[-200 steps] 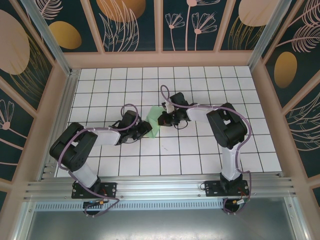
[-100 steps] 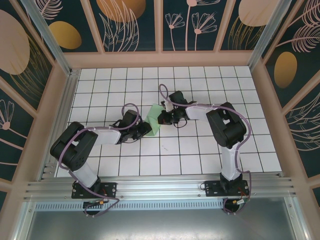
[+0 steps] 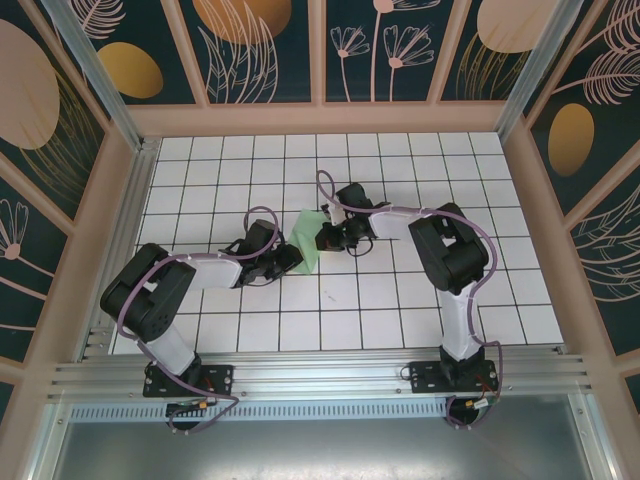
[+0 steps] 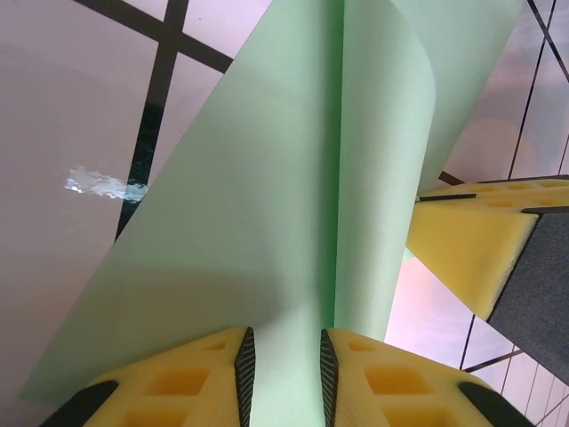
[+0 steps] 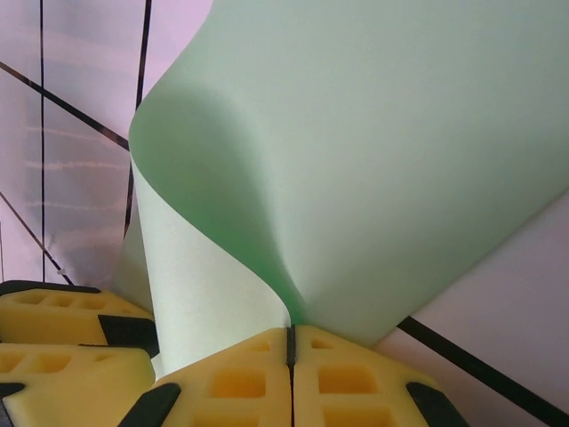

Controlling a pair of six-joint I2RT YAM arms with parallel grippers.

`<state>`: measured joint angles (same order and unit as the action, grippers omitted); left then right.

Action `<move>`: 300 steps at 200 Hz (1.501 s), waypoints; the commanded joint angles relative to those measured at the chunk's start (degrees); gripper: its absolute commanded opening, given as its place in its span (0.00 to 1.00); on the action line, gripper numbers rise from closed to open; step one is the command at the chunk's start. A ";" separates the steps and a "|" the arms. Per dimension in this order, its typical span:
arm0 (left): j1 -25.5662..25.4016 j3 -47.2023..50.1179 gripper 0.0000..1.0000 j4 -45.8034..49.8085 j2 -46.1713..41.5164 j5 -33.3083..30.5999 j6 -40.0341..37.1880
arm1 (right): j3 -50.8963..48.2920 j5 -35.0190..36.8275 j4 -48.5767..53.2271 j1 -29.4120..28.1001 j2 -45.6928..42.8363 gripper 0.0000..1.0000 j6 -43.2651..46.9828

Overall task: Fold a paper plane with a square sheet of paper (pick it up from the middle)
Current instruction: Fold the triangle a second time at the center of the table.

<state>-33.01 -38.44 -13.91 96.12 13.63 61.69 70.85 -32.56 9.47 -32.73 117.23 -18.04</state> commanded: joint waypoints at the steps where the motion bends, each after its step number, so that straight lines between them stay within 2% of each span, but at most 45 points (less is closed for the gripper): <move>1: -0.32 -1.54 0.28 1.45 -1.73 0.41 -1.31 | 1.39 0.66 1.09 -0.42 1.64 0.08 1.47; 56: -0.35 -2.26 0.26 1.06 -3.73 1.18 -2.10 | 2.15 1.35 1.78 -0.53 2.67 0.08 2.04; 117: -0.38 -1.99 0.09 3.75 -0.43 -0.27 -1.74 | 3.11 0.95 2.30 -0.81 2.32 0.08 2.60; 162: -0.38 -2.86 0.01 8.29 1.09 -1.54 -3.45 | 4.68 0.21 2.60 -1.24 2.61 0.08 4.01; 300: -0.38 -4.19 0.00 10.85 1.70 -1.93 -5.16 | 6.62 3.07 5.03 -1.55 4.06 0.08 5.83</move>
<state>-33.01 -41.85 -5.93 96.82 12.78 57.80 76.14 -30.96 12.64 -33.93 120.05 -13.76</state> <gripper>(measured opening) 0.065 0.086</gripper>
